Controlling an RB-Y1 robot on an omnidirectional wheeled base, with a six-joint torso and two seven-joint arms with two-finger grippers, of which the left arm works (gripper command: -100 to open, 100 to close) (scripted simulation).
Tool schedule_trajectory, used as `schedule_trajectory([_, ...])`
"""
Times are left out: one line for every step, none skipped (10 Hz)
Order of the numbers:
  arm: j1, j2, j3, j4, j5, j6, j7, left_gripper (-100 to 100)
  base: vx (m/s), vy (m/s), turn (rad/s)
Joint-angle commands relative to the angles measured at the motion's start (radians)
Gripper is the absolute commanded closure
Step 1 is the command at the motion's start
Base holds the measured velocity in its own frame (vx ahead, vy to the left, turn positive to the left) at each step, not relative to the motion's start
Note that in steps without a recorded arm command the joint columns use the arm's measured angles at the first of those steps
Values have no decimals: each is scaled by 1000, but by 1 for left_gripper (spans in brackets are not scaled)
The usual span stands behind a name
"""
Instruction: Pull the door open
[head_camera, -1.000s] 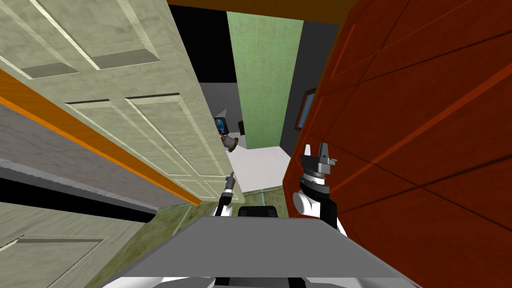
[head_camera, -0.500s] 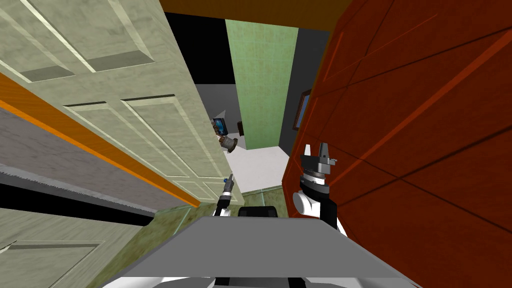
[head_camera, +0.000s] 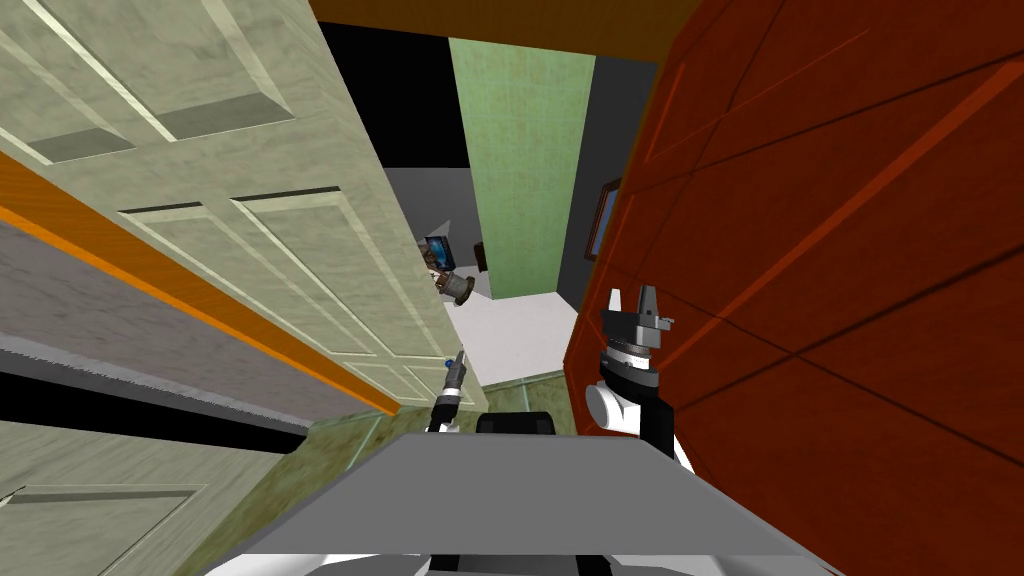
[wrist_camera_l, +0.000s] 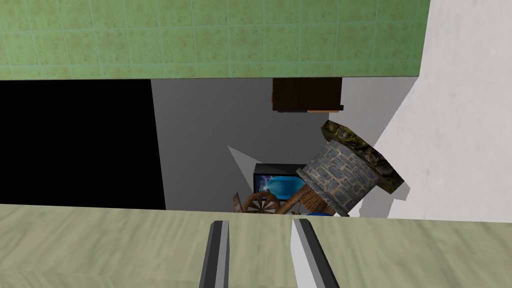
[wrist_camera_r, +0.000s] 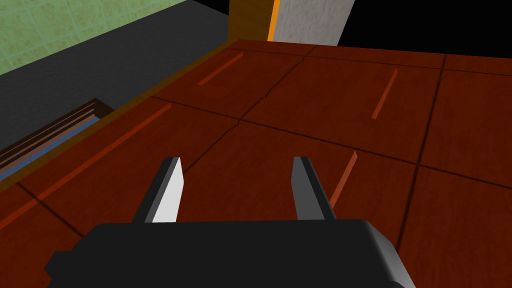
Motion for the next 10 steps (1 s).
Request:
schedule_trajectory([19, 21, 28, -4, 12, 26, -2, -100, -5, -5, 13])
schedule_trajectory([26, 26, 30, 4, 14, 8, 3, -100, -1, -7, -24])
schedule_trajectory([34, 30, 33, 10, 15, -8, 7, -100, 11, -14, -71])
schedule_trajectory([34, 30, 33, 10, 15, -8, 7, -100, 19, 11, -1])
schedule_trajectory([40, 33, 34, 16, 17, -23, 11, -100, 40, 5, -30])
schedule_trajectory([40, 33, 34, 16, 17, -23, 11, -100, 12, -22, -17])
schedule_trajectory([40, 33, 34, 16, 17, -23, 11, -100, -1, -17, -8])
schedule_trajectory([40, 33, 34, 16, 17, -23, 11, -100, -8, -3, -1])
schedule_trajectory([40, 33, 34, 16, 17, -23, 11, -100, -7, 8, 21])
schedule_trajectory([45, 35, 36, 20, 18, -35, 15, -100, 15, -7, -60])
